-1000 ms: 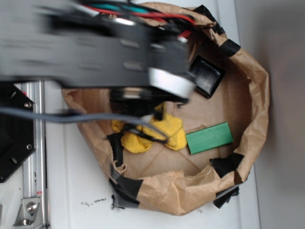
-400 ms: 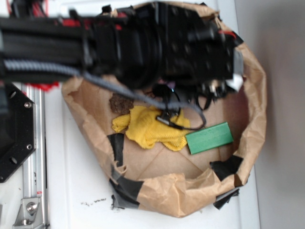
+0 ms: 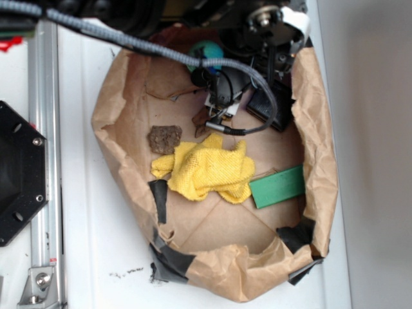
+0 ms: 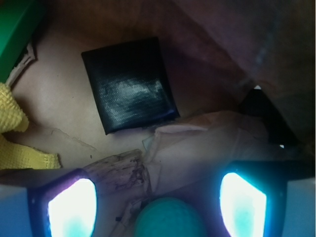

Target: Grab the black box.

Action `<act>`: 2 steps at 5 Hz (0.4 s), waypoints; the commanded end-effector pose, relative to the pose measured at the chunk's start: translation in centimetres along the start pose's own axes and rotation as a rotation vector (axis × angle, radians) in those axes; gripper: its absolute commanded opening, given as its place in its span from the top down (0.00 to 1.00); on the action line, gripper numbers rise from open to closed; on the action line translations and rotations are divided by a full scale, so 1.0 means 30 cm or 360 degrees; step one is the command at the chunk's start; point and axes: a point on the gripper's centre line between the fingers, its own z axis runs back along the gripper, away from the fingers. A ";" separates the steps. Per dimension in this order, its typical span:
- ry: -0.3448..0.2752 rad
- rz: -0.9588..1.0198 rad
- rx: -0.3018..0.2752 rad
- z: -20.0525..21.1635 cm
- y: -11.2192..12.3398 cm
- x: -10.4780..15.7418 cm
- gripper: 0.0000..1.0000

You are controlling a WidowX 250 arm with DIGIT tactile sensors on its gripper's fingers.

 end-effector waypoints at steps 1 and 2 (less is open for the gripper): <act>-0.0112 -0.0084 -0.0051 -0.025 -0.073 0.145 0.00; -0.0207 -0.0190 0.0032 -0.074 -0.142 0.183 0.00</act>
